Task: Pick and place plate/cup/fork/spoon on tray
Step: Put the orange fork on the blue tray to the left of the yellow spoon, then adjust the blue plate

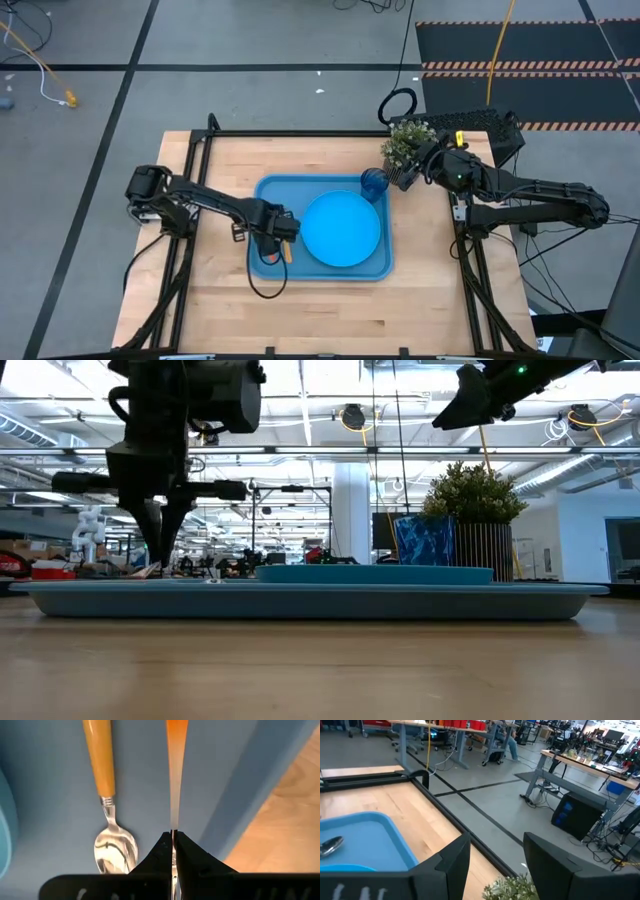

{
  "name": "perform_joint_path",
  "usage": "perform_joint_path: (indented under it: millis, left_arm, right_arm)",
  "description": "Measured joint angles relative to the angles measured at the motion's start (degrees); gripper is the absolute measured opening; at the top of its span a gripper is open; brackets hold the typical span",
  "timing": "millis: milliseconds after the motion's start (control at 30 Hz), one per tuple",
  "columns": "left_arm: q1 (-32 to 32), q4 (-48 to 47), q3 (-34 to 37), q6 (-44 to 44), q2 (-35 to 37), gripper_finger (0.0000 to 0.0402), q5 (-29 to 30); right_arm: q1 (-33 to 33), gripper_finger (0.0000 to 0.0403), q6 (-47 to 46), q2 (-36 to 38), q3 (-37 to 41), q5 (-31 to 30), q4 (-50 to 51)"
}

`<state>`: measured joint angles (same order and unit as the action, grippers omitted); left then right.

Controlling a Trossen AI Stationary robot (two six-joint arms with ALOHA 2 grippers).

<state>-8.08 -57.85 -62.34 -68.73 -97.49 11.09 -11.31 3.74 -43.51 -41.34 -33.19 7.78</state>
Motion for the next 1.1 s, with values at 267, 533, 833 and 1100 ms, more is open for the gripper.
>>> perform_joint_path:
  millis: [267, 533, 833, 1100]
  left_arm:
    - [0.7, 4.8, 5.4, -5.6, 0.3, 0.0004, -0.6]
    - [2.1, 8.5, 6.8, -8.4, 0.2, 0.0005, -0.8]
    - [3.6, 8.5, 6.8, -8.3, 0.2, 0.01, -1.9]
    - [3.6, 8.5, 6.8, -8.4, 0.2, 0.0127, 2.1]
  right_arm:
    - [0.0, 0.0176, -1.6, 0.0, 0.0, 0.0, -1.2]
    - [0.0, 0.0176, -3.0, -0.1, 0.0, 0.2, -0.6]
    - [0.0, 0.0176, -3.1, -0.1, 0.0, 0.2, 0.7]
    - [0.0, 0.0176, -2.5, -0.1, 0.0, 0.2, 0.6]
